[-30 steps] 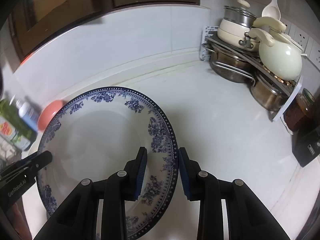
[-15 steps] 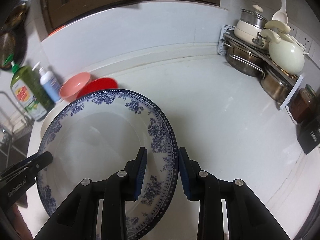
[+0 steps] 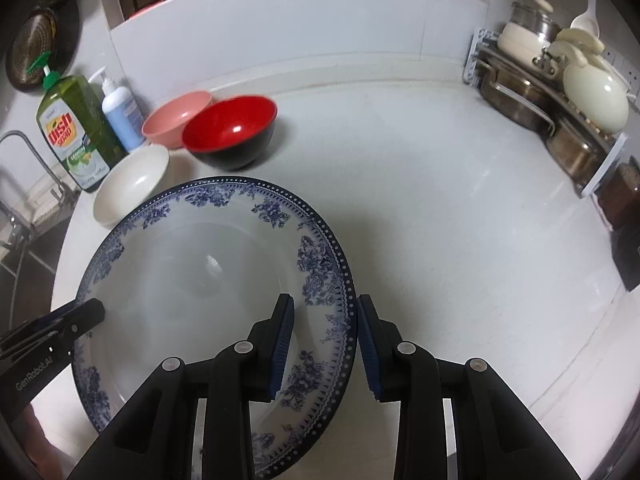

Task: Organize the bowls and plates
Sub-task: 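Carry the smaller plate back and lower it onto the plate stack, then open both grippers to release the smaller plate on the stack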

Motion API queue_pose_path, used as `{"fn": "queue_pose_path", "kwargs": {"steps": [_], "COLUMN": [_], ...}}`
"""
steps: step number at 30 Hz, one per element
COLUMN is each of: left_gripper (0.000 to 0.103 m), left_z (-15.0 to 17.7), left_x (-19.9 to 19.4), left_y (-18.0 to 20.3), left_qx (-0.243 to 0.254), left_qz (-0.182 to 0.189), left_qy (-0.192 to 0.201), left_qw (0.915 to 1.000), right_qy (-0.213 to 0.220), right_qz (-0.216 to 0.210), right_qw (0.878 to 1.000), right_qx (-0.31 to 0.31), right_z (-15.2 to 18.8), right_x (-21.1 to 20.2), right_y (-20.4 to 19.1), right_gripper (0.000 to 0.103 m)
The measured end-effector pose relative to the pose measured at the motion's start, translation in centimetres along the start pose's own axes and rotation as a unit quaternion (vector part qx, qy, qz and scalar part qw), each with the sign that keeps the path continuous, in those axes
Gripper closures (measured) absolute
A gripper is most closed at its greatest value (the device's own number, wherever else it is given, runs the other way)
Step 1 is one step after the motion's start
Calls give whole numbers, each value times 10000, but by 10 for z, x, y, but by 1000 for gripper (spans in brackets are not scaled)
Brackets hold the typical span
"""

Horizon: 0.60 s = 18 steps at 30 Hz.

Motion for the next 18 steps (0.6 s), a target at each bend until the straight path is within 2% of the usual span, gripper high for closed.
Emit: {"fn": "queue_pose_path", "kwargs": {"steps": [18], "left_gripper": [71], "left_z": [4], "left_x": [25], "left_y": [0], "left_qx": [68], "left_qz": [-103], "left_qy": [-329], "left_qw": [9994], "right_qy": [-396], "right_qz": [43], "right_qw": [9991], "right_qx": [-113], "right_z": [12], "right_x": [32], "right_y": [-1], "right_gripper": [69]}}
Point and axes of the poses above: each gripper's, at about its wrist camera, not at the fingertips, and x roughly the way its jaws point, y to its right, z to its underside, the point moved 5 cm from there along x, roughly the way its jaws point, and after that the axes turned 10 degrees about x, right-handed, at the moved point
